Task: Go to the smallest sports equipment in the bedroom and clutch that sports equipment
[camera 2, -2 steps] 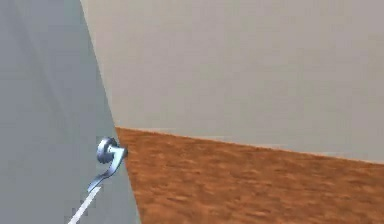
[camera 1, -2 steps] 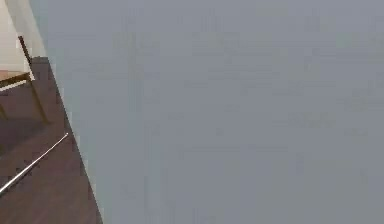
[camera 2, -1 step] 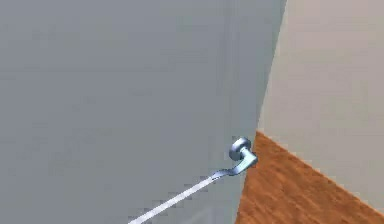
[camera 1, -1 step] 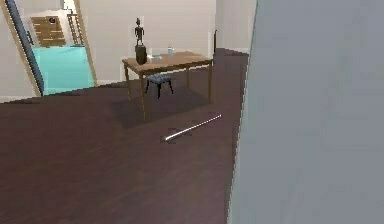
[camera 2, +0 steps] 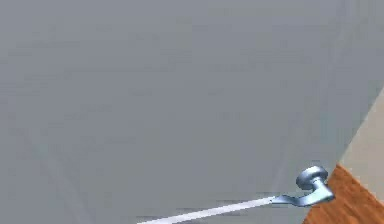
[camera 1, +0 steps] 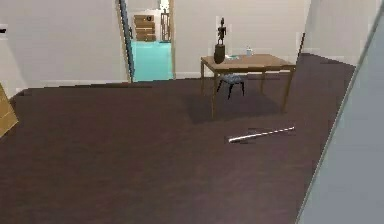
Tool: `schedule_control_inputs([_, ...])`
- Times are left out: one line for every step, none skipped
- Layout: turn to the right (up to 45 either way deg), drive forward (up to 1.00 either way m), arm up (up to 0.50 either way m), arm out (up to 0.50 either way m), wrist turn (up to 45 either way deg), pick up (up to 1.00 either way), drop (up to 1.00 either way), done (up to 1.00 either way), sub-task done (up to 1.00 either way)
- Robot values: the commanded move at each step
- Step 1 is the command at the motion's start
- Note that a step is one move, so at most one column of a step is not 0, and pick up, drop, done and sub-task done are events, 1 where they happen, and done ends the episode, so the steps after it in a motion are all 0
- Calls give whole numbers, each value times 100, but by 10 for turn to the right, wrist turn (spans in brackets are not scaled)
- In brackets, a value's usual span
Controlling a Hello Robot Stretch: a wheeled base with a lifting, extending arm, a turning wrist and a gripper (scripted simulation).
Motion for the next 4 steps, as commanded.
schedule_control_inputs([0,100,0,0,0,0,0,0,0])
schedule_control_inputs([-120,0,0,0,0,0,0,0,0])
schedule_control_inputs([0,20,0,0,0,0,0,0,0])
schedule_control_inputs([450,0,0,0,0,0,0,0,0])
